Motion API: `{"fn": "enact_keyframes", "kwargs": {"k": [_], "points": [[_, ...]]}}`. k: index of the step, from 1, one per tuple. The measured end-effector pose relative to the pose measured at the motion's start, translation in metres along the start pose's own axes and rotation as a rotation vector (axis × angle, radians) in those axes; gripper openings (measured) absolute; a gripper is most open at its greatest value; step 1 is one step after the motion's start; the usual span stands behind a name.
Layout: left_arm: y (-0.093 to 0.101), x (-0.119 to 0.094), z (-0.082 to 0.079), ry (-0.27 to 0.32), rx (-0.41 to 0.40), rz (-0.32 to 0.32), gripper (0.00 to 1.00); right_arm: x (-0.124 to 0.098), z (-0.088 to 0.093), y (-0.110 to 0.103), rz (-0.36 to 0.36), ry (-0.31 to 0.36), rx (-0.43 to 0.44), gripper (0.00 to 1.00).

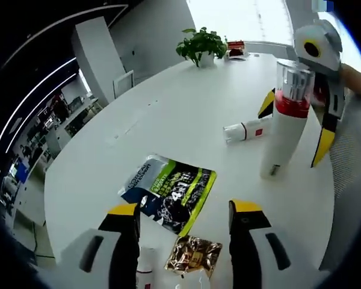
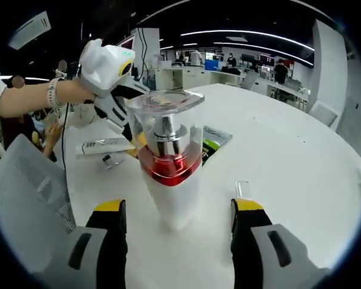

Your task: Arrange the skincare products in the storage area until every visible bottle or jar stands upright without overlapping.

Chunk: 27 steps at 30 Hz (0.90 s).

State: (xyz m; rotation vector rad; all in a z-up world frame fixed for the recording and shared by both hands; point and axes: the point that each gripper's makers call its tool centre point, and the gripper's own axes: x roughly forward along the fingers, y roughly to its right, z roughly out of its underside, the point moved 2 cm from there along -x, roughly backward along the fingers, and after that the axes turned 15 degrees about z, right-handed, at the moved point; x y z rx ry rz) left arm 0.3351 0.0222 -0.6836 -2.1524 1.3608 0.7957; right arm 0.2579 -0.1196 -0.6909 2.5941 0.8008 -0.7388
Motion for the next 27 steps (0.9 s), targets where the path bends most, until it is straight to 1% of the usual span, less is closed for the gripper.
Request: {"fn": "enact_keyframes", "kwargs": {"k": [3,4,8,10,12,13,14,15,18,20,22,23,26,27], "points": [[0.008,-0.008,0.001,0.013,-0.019,0.018,0.59,0.000,-0.001,0.001,0.000,-0.001,0.003,0.68],[0.010,-0.012,0.002,0.019,-0.024,0.013,0.59,-0.001,-0.004,0.001,-0.002,0.015,0.017,0.67],[0.013,-0.021,0.006,0.025,-0.039,0.004,0.59,-0.001,-0.003,0.001,-0.005,0.014,0.017,0.67],[0.014,-0.025,0.008,0.029,-0.051,0.000,0.60,-0.002,-0.004,-0.001,-0.021,0.019,0.033,0.67],[0.015,-0.028,0.010,0.034,-0.070,-0.001,0.60,-0.003,-0.005,0.000,-0.017,0.023,0.036,0.67],[0.019,-0.031,0.009,0.064,-0.109,0.011,0.60,-0.004,-0.006,0.000,-0.010,0.025,0.025,0.67],[0.026,-0.033,0.005,0.085,-0.122,0.017,0.61,-0.004,-0.006,0.000,-0.009,0.024,0.021,0.68],[0.029,-0.035,0.005,0.088,-0.123,0.018,0.61,-0.005,-0.006,0.000,-0.012,0.024,0.019,0.68],[0.040,-0.038,0.001,0.078,-0.090,0.019,0.64,-0.009,-0.010,-0.003,-0.014,0.019,-0.001,0.73],[0.041,-0.041,0.001,0.089,-0.084,0.023,0.66,-0.011,-0.013,-0.002,-0.008,0.027,-0.011,0.74],[0.042,-0.043,0.000,0.102,-0.090,0.024,0.67,-0.013,-0.017,-0.002,-0.012,0.034,-0.002,0.76],[0.047,-0.047,-0.002,0.108,-0.094,0.030,0.68,-0.014,-0.019,-0.003,-0.014,0.037,-0.002,0.78],[0.052,-0.055,-0.003,0.119,-0.092,0.036,0.68,-0.020,-0.022,-0.008,-0.032,0.051,-0.021,0.81],[0.056,-0.059,-0.002,0.119,-0.090,0.052,0.67,-0.022,-0.022,-0.010,-0.031,0.053,-0.030,0.82]]}}
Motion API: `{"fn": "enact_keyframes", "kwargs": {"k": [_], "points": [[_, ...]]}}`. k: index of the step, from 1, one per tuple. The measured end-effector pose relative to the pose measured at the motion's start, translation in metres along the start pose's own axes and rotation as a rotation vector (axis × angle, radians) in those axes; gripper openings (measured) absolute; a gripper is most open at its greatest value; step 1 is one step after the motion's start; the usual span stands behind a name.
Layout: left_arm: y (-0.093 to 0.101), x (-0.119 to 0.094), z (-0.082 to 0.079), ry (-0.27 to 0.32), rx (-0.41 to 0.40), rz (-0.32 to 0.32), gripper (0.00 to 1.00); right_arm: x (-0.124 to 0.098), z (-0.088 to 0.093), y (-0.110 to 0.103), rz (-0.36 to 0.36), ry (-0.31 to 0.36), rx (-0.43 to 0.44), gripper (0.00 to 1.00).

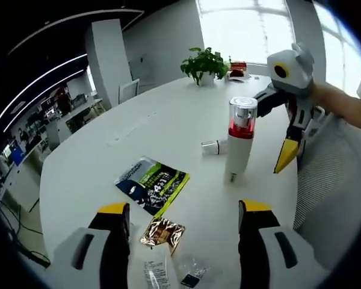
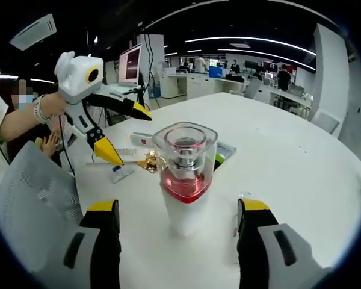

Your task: Arrange the skincare products in the storage area until every visible bottle or jar stands upright without overlapping.

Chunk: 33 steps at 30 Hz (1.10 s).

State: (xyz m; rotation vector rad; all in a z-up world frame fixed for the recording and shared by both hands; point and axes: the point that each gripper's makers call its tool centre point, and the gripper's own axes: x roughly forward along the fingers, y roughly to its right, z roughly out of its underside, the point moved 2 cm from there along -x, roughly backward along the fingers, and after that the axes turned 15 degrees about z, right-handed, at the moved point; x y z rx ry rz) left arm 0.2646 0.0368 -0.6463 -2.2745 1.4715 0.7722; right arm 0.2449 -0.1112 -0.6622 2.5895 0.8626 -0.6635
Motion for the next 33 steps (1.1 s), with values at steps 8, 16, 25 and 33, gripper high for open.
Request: {"fn": "enact_keyframes", "kwargs": {"k": [8,16,25,33], "points": [[0.014,-0.022,0.005,0.006,-0.022,0.001,0.76,-0.013,-0.004,-0.003,0.011,0.002,-0.030,0.92],[0.027,-0.039,0.002,0.017,0.006,-0.010,0.86,-0.033,-0.012,-0.003,0.036,0.023,-0.048,0.95],[0.035,-0.054,0.007,0.021,-0.003,-0.027,0.96,-0.052,-0.013,0.000,0.056,0.030,-0.031,0.99],[0.034,-0.064,0.024,0.015,-0.033,-0.031,0.99,-0.062,-0.014,-0.003,0.068,0.044,-0.025,0.99]]}}
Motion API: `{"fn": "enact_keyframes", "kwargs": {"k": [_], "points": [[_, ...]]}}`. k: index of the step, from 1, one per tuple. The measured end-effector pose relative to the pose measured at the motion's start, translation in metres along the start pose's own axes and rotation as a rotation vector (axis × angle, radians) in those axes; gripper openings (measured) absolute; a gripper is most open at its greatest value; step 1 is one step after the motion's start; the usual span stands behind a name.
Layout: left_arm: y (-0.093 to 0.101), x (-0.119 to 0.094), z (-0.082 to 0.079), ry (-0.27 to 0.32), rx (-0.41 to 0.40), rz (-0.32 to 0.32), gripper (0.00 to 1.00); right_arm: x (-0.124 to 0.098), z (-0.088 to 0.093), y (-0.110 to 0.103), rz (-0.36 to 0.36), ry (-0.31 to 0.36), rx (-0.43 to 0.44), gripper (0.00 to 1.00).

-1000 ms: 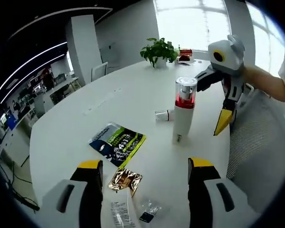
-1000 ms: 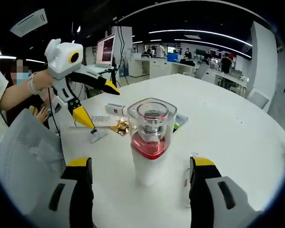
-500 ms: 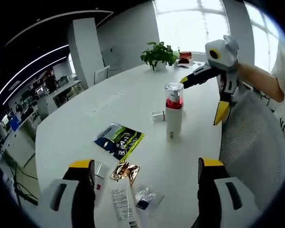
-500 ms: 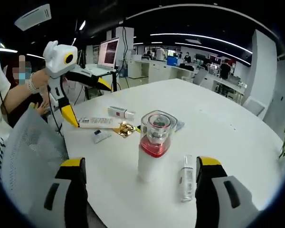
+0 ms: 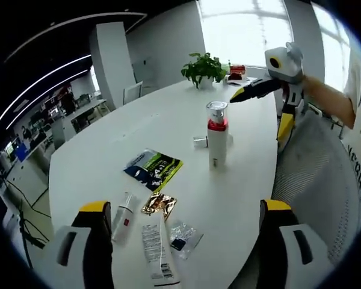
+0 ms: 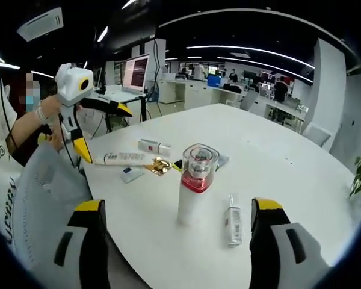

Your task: Arrange the skincare products in the storage area until every visible bottle or jar stands upright without overlapping.

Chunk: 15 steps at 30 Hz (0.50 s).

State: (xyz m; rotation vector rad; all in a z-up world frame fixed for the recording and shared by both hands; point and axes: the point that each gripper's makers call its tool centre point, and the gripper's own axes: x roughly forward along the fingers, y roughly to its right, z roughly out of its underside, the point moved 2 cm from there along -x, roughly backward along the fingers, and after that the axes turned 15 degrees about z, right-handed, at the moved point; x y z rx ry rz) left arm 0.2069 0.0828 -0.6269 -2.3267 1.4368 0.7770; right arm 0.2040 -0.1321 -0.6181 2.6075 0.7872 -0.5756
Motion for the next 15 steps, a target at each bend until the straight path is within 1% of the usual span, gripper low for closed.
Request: {"fn": "enact_keyframes", "kwargs": {"k": [3,5,8,10,11,12,14,15], "points": [[0.001,0.001,0.006,0.002,-0.017,0.007,0.99,-0.003,0.000,-0.004,0.002,0.000,-0.003,1.00],[0.004,0.003,0.013,-0.021,-0.040,0.013,0.99,-0.004,0.000,-0.008,-0.009,0.000,0.005,1.00],[0.003,0.007,0.025,-0.043,-0.045,0.010,0.99,-0.004,0.001,-0.012,-0.017,-0.005,0.010,1.00],[0.002,0.008,0.032,-0.056,-0.065,0.023,0.99,-0.003,0.005,-0.015,-0.027,-0.028,0.021,1.00],[0.000,0.008,0.035,-0.061,-0.075,0.022,0.99,-0.003,0.005,-0.014,-0.027,-0.027,0.022,1.00],[0.000,0.007,0.038,-0.079,-0.092,0.015,0.99,-0.003,0.005,-0.014,-0.027,-0.025,0.025,1.00],[-0.003,0.006,0.046,-0.120,-0.090,-0.002,0.99,-0.003,0.005,-0.014,-0.025,-0.022,0.027,1.00],[-0.003,0.007,0.047,-0.120,-0.089,0.000,0.99,-0.003,0.005,-0.015,-0.023,-0.021,0.030,1.00]]}}
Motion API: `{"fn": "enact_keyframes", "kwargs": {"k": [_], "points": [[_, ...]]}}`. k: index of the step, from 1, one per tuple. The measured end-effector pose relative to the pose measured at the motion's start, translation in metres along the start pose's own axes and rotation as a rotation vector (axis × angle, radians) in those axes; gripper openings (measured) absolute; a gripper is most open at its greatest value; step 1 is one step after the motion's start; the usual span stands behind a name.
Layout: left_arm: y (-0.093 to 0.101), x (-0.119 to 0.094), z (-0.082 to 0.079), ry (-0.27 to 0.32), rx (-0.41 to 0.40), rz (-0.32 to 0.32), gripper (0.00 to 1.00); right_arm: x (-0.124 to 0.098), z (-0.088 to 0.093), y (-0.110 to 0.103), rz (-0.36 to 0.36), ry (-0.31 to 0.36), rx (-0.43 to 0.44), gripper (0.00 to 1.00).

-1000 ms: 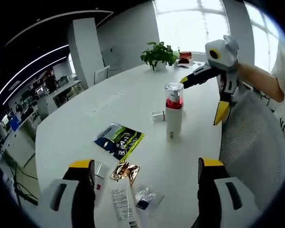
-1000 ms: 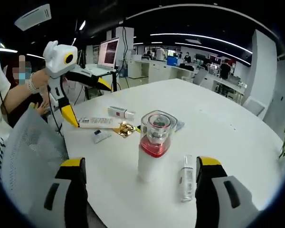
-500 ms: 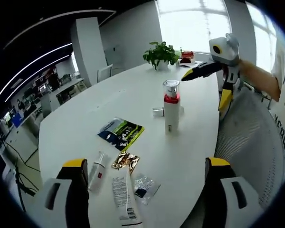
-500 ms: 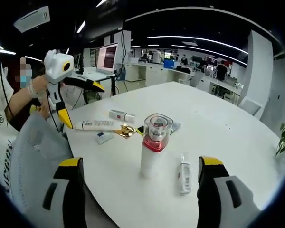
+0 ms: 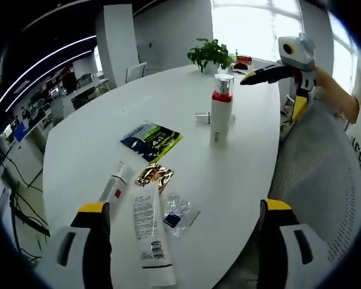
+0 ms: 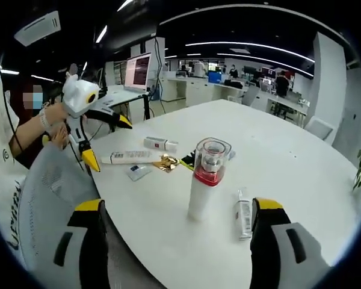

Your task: Arrange the skincare products in the storage area until every visible bottle or jar stands upright without overlapping.

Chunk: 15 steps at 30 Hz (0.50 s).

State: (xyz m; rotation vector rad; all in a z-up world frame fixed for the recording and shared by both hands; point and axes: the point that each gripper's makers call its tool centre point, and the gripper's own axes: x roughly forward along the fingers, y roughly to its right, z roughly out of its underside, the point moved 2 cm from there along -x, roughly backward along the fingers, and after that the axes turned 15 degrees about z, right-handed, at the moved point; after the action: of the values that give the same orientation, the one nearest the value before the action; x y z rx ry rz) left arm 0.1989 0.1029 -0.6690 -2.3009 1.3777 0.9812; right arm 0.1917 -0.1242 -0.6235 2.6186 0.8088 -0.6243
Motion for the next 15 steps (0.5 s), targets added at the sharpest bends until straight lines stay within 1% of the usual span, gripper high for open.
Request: {"fn": "enact_keyframes", "kwargs": {"k": [4,5,7,10,13,14,15], "points": [[-0.005,0.004,0.006,-0.013,-0.029,-0.002,0.99,0.000,0.000,0.000,0.001,-0.003,0.004,1.00],[-0.008,0.005,0.009,-0.022,-0.032,-0.006,0.99,0.000,0.000,-0.001,0.001,-0.001,0.003,1.00],[-0.016,0.006,0.017,-0.059,-0.032,-0.019,0.98,0.000,0.000,-0.001,0.000,0.000,0.003,1.00],[-0.021,0.009,0.021,-0.074,-0.033,-0.016,0.97,0.000,0.000,-0.002,0.002,0.003,0.009,1.00],[-0.027,0.012,0.023,-0.076,-0.053,-0.025,0.86,0.001,0.003,-0.001,0.011,0.001,0.004,1.00],[-0.028,0.013,0.023,-0.080,-0.055,-0.026,0.83,0.001,0.004,-0.002,0.009,-0.004,0.005,1.00],[-0.029,0.015,0.025,-0.097,-0.054,-0.025,0.81,0.001,0.005,-0.003,0.007,-0.010,0.005,1.00]]}}
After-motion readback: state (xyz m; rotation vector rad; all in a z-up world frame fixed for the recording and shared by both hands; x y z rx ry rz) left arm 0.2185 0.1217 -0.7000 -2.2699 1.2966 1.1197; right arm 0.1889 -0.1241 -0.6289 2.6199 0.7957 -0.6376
